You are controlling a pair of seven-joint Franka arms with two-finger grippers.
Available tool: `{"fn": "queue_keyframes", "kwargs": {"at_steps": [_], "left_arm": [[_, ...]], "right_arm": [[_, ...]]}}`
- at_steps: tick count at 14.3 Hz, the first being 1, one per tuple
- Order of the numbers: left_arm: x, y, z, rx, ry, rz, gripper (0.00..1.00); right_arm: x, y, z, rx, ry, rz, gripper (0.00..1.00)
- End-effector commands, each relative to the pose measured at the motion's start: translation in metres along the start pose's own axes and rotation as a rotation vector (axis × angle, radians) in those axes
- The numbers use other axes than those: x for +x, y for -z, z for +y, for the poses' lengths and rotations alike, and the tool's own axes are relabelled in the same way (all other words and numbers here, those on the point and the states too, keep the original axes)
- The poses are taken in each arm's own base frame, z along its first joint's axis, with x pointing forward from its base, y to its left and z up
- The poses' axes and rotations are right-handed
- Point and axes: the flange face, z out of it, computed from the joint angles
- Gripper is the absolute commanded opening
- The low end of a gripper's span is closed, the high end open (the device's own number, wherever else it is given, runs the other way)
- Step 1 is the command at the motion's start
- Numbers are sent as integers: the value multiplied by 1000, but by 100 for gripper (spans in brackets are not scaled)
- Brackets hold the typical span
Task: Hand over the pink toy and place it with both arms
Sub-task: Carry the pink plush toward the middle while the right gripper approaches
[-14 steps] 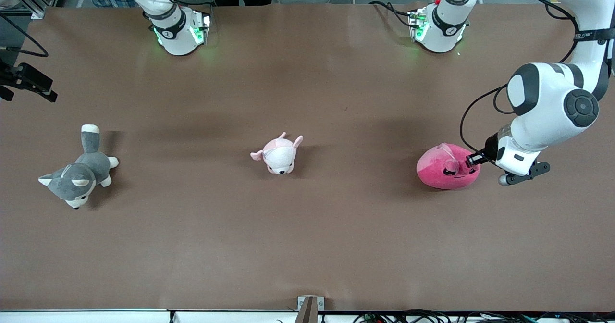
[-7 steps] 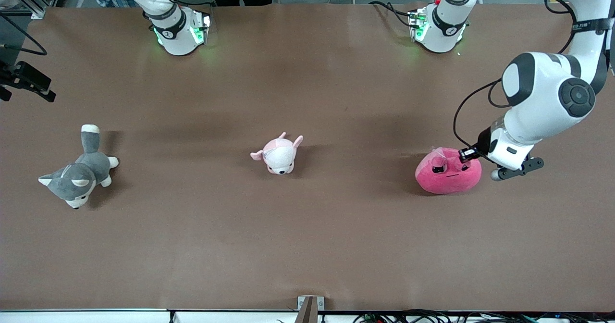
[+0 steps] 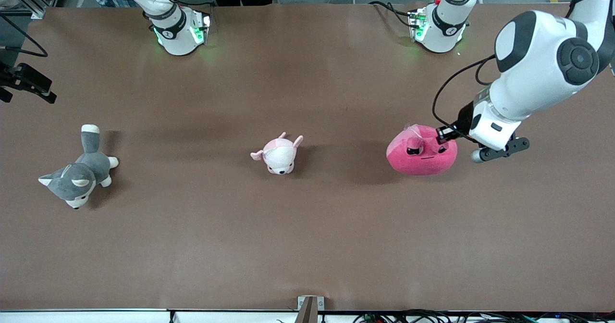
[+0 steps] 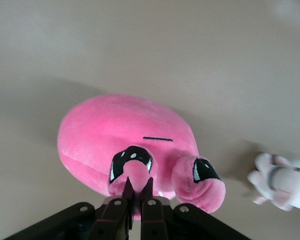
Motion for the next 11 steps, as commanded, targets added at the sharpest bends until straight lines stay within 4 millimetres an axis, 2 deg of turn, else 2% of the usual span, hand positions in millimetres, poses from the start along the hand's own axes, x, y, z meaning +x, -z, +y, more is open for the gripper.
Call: {"fn": "queue_keyframes", "kwargs": {"at_steps": [1, 4, 7, 9, 10, 11], "left_arm": [[-16, 19, 36, -39, 29, -32, 0], [-46, 22, 80, -59, 52, -42, 0], [-84, 29, 132, -95, 83, -61, 0], [-110, 17, 167, -109, 85, -104, 0], [-125, 6, 182, -103, 81, -124, 0], [-137, -1, 192, -95, 75, -140, 0]], "right_arm": [[-4, -4, -1, 21, -3, -25, 100], [-2, -10, -13, 169, -19, -42, 100], [2, -12, -36, 339, -19, -47, 97], [10, -21, -50, 403, -12, -59, 92], [13, -27, -62, 435, 1, -71, 86], [17, -32, -72, 468, 8, -82, 85]]}}
